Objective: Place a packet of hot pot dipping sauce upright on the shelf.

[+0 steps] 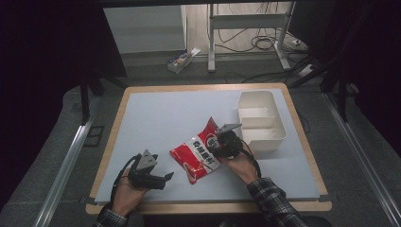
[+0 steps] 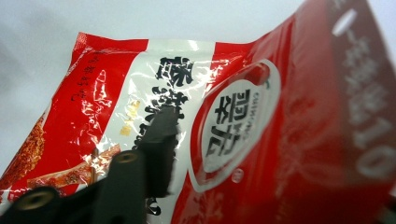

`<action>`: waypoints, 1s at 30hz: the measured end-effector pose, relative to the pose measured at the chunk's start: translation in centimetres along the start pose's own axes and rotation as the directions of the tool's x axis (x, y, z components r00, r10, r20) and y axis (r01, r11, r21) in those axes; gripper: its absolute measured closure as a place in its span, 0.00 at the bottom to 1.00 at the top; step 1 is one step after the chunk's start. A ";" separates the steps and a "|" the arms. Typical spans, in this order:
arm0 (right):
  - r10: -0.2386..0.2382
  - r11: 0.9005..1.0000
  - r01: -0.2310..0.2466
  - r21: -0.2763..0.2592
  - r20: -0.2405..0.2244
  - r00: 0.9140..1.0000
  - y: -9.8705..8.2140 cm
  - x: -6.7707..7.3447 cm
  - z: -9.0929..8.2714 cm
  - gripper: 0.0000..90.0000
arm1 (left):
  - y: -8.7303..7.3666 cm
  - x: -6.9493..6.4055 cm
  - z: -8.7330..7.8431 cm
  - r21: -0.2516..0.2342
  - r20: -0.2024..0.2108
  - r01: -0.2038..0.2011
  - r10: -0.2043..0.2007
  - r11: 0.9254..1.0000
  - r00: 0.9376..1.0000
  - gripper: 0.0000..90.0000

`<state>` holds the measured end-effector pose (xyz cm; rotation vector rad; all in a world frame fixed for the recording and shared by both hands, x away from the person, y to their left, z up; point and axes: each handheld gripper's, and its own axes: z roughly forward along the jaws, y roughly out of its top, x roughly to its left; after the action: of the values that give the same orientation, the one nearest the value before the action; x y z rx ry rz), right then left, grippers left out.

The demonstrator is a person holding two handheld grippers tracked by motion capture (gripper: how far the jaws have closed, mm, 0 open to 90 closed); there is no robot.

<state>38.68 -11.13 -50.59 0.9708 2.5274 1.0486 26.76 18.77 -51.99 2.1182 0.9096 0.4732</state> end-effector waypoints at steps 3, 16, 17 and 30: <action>0.000 1.000 0.000 0.009 0.015 1.000 0.0 0.0 0.0 0.75 | 0.0 0.0 0.0 0.003 -0.002 -0.003 0.003 1.000 1.000 0.13; 0.074 0.997 -0.077 -0.026 -0.096 0.993 1.5 -0.5 -2.0 0.98 | -0.3 0.3 0.5 0.061 0.011 0.003 -0.004 0.998 1.000 0.07; 0.078 0.996 -0.083 -0.033 -0.115 0.990 1.7 -0.6 -2.2 0.98 | -0.3 0.3 0.6 0.062 0.011 0.000 -0.001 0.998 1.000 0.07; 0.022 0.997 -0.036 -0.063 -0.216 0.976 5.0 0.3 -4.6 0.99 | -0.3 0.5 0.4 0.036 0.007 0.008 -0.009 0.999 1.000 0.05</action>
<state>38.84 -10.79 -43.73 0.9235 2.6350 1.3030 27.14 19.09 -52.45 2.1460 0.9291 0.4481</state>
